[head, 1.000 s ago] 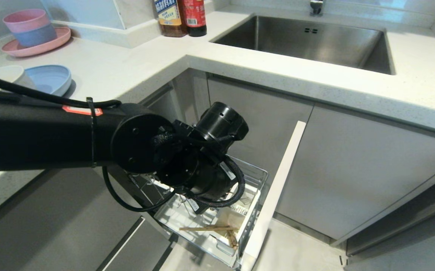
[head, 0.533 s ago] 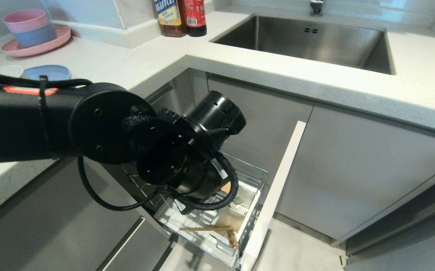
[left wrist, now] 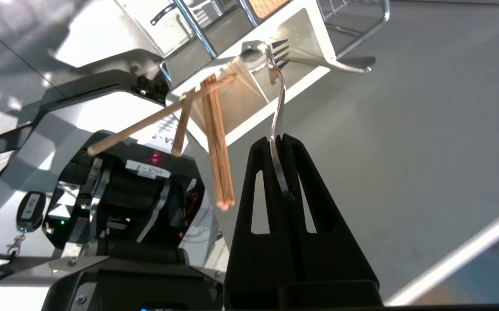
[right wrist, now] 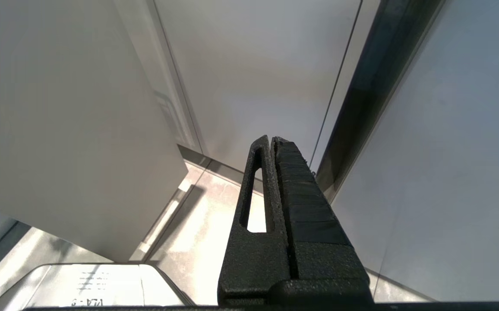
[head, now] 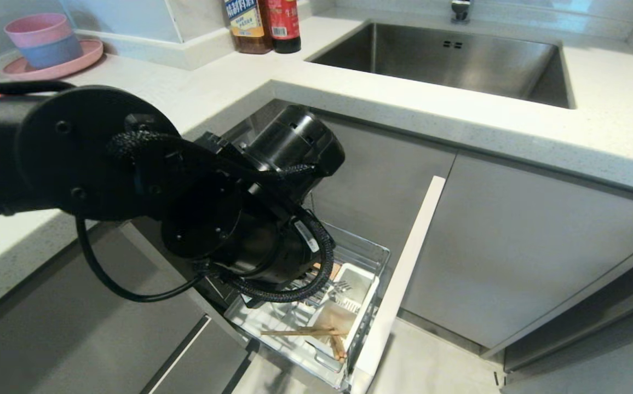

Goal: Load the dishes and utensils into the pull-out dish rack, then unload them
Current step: Take the fork out of the cupboard

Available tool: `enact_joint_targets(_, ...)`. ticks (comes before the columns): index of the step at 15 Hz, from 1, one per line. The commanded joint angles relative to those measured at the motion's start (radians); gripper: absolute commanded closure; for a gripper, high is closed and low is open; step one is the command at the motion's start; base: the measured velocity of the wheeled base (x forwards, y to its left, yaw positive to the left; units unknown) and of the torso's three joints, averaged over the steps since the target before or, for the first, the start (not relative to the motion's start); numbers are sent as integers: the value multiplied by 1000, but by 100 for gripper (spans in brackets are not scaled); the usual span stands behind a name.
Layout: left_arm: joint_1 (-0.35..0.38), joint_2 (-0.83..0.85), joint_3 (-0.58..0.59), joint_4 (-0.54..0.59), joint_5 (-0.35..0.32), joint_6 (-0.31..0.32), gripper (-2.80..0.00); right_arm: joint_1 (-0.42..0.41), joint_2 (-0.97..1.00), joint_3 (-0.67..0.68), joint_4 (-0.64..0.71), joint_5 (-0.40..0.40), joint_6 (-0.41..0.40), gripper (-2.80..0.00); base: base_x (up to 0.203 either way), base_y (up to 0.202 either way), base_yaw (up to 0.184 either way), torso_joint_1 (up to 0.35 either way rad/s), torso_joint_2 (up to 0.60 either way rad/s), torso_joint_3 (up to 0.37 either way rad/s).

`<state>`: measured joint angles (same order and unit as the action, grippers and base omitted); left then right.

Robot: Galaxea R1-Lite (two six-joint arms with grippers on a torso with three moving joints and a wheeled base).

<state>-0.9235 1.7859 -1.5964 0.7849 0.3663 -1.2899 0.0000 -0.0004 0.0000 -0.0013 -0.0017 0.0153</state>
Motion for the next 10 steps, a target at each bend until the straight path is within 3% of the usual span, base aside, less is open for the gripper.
enact_joint_targets(1,-6,-21,-16,15,4,-8,0,0,0,2,0,0,0,0,0,0,0,0,0,0)
enact_joint_targets(6,-35,-141,-52,25,105,-4,0,0,0,2,0,0,0,0,0,0,0,0,0,0)
enact_joint_targets(10,-39,-262,-108,20,210,59,0,0,0,2,0,0,0,0,0,0,0,0,0,0)
